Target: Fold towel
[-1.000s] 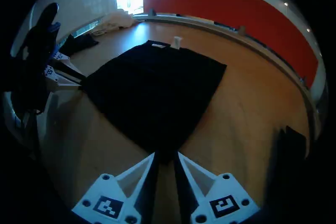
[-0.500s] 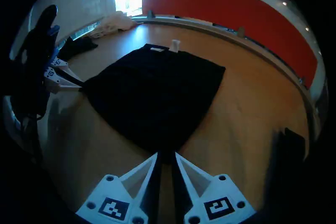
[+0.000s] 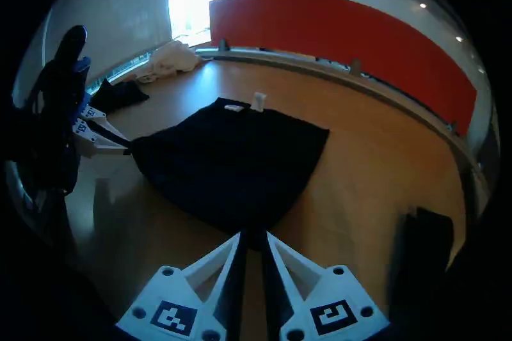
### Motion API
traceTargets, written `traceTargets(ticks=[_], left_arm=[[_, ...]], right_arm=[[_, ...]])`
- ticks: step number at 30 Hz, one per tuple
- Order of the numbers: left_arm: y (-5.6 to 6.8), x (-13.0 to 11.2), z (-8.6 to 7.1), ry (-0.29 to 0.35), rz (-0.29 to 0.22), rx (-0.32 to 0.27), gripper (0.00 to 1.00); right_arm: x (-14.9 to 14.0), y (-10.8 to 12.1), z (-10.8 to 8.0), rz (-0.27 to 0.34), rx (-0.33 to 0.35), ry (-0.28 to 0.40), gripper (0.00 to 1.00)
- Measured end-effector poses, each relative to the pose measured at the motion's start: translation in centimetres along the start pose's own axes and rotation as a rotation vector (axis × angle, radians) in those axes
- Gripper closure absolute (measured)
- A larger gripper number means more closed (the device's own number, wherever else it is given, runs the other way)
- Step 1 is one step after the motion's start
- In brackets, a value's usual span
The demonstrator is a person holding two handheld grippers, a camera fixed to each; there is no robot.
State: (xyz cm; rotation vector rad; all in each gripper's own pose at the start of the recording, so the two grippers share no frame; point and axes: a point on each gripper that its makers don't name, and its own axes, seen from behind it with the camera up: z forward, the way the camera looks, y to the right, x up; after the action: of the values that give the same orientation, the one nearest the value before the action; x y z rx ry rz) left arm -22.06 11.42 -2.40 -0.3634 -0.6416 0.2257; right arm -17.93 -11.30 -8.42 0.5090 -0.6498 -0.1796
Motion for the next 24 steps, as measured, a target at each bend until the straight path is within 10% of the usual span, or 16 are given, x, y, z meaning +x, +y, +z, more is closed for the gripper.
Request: traceTargets(ticks=[24], left_arm=[[0.7,4.0,-7.1,0.028,-0.056,-0.004,0.88]], right_arm=[[6.2,-1.4,-7.0,0.042,-0.012,0.115,0.86]])
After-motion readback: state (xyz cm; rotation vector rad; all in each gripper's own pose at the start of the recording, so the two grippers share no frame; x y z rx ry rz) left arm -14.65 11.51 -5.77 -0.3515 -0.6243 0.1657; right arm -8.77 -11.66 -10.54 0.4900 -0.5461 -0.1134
